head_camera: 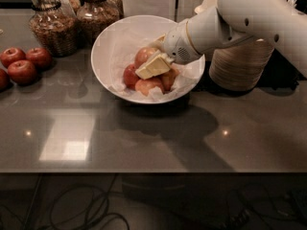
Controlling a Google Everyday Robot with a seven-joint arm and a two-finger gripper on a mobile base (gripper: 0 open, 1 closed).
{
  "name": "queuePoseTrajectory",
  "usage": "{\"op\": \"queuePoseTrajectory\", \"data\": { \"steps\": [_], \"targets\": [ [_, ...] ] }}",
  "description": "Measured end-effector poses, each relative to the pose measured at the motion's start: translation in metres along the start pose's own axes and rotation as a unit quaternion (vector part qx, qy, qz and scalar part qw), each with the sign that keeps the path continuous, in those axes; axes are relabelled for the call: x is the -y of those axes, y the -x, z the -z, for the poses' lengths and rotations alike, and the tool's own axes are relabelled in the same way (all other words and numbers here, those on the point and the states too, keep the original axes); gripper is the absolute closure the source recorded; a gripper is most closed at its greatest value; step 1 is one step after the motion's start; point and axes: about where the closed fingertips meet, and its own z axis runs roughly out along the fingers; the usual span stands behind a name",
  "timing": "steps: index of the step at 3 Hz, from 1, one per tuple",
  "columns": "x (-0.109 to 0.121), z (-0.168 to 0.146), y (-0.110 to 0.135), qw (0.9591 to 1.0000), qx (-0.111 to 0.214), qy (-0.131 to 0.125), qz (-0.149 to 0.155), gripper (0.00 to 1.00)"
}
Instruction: Pick apple from white bowl
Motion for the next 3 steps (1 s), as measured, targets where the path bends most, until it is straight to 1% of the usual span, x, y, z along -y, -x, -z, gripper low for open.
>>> {"op": "queuePoseTrajectory", "data": {
  "steps": [1, 2, 3],
  "targets": [
    [-0.003, 0.001, -0.001, 1.0, 0.001, 0.003, -0.001, 1.0],
    [-0.005, 0.01, 0.014, 0.9996, 0.026, 0.012, 0.009, 1.0],
    [-0.008, 0.024, 0.042, 0.9972, 0.064, 0.026, 0.027, 1.0]
  ]
}}
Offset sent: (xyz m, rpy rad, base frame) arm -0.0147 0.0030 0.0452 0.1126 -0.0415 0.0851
